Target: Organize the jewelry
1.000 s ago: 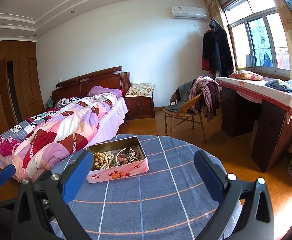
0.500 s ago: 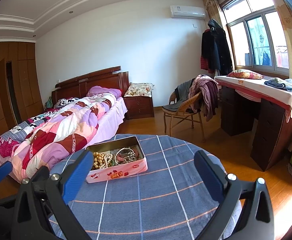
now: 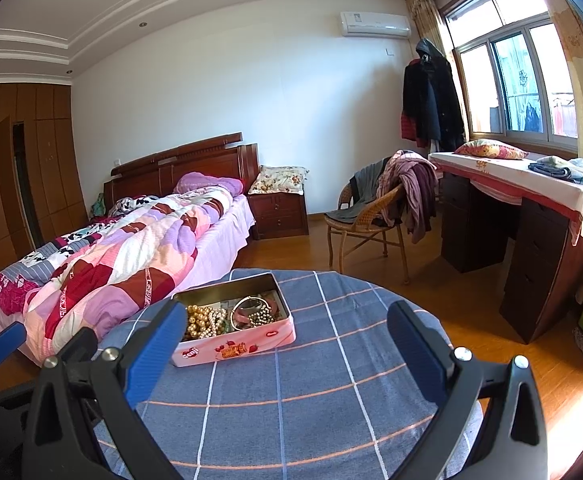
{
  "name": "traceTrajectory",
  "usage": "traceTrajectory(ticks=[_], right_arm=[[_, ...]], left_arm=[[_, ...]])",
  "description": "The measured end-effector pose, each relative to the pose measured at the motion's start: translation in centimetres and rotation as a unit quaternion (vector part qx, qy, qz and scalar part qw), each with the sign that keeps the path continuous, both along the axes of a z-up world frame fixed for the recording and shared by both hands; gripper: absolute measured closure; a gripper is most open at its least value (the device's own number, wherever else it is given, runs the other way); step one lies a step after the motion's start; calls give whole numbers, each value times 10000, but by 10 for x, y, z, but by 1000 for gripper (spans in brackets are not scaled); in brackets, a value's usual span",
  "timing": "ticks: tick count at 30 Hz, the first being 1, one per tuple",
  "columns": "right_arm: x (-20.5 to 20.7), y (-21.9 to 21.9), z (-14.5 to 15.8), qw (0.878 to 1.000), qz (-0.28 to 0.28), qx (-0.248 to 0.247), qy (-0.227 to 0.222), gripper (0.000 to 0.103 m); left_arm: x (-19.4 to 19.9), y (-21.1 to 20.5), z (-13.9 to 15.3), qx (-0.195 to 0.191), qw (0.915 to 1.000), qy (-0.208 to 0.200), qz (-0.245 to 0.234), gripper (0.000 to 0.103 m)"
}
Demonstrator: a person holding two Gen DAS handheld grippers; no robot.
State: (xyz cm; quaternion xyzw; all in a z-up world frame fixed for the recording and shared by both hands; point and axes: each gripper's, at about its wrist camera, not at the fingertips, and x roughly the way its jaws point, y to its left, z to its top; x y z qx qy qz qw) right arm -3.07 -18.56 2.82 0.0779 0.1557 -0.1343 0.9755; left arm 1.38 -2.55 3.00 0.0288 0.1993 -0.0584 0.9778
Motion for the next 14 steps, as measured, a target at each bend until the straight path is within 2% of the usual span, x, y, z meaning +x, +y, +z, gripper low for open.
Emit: traceTrajectory(ticks=[8,14], right_arm=[[2,0,0,10000,20,18,10,0],[6,1,-2,10000,-16,-5,95,0]], left_arm=[[1,5,-2,-114,9999,35,-18,13],[9,2,-7,70,9998,190,92,13]])
